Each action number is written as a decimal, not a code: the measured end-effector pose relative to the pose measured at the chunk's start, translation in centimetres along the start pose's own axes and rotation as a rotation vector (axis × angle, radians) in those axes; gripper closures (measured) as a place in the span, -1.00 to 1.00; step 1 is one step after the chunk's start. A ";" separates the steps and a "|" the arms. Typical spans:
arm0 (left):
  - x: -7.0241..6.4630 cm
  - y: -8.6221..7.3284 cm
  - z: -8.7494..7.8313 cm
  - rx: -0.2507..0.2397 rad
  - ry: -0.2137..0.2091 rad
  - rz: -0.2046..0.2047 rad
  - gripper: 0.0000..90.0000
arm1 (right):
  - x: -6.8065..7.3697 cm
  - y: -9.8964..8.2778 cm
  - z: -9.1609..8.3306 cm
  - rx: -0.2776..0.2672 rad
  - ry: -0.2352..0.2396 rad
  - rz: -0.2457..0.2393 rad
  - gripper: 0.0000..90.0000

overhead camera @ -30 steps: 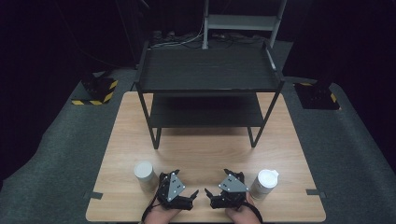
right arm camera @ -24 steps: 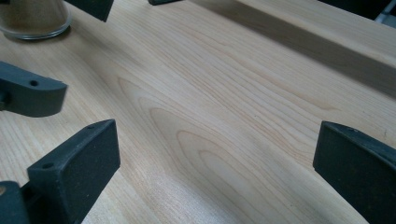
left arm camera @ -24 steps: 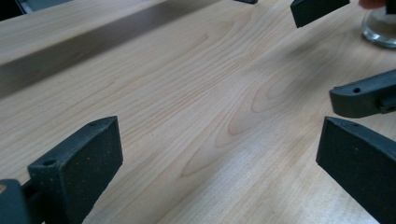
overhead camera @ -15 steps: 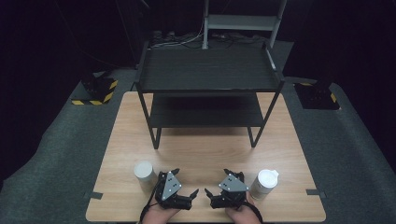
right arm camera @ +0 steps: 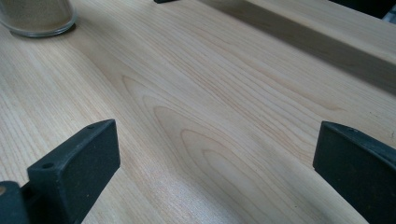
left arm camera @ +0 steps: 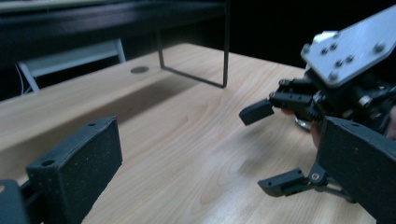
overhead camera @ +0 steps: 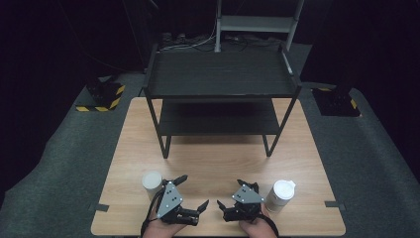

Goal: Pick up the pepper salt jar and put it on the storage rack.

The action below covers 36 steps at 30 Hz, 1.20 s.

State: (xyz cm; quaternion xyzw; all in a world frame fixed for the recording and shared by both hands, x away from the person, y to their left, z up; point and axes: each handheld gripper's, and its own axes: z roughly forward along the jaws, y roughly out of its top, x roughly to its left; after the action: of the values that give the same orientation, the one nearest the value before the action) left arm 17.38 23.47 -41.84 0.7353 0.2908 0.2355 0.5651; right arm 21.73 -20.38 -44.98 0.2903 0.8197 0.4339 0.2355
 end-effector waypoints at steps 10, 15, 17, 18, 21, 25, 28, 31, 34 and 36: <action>0.4 0.6 -2.1 -0.041 0.051 0.025 -0.99 | -0.1 0.0 0.0 0.000 0.004 -0.004 -1.00; 0.9 0.5 -3.1 -0.048 0.088 0.021 -0.99 | 0.0 0.0 0.0 0.000 0.006 -0.005 -1.00; 1.2 0.5 -3.8 -0.043 0.116 0.016 -0.99 | -0.1 0.0 0.0 0.000 0.007 -0.004 -1.00; 1.3 0.4 -4.0 -0.044 0.123 0.013 -0.99 | -0.1 0.0 0.0 -0.001 0.007 -0.004 -1.00; 1.6 0.2 -4.6 -0.036 0.147 0.011 -0.99 | -0.1 0.0 0.0 -0.001 0.008 -0.004 -1.00; 1.9 0.0 -5.2 -0.029 0.175 0.002 -0.99 | -0.2 0.0 0.0 0.000 0.009 -0.003 -1.00; 2.1 -0.3 -5.4 -0.023 0.194 -0.002 -0.99 | -0.2 0.0 0.0 0.000 0.010 -0.004 -1.00; 2.3 -0.6 -5.7 -0.006 0.220 -0.003 -0.99 | -0.2 0.0 0.0 0.000 0.012 -0.003 -1.00; 2.5 -0.9 -5.9 0.002 0.238 -0.012 -0.99 | -0.2 0.0 0.0 0.000 0.013 -0.005 -1.00; 2.7 -1.4 -6.2 0.014 0.250 -0.021 -0.99 | -0.2 0.0 0.0 -0.001 0.011 -0.006 -1.00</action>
State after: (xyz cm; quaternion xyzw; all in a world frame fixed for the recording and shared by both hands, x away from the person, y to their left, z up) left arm 14.88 29.91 -41.56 0.7011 0.3683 0.3172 0.5218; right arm 21.85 -20.52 -44.97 0.2855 0.8216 0.4353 0.2323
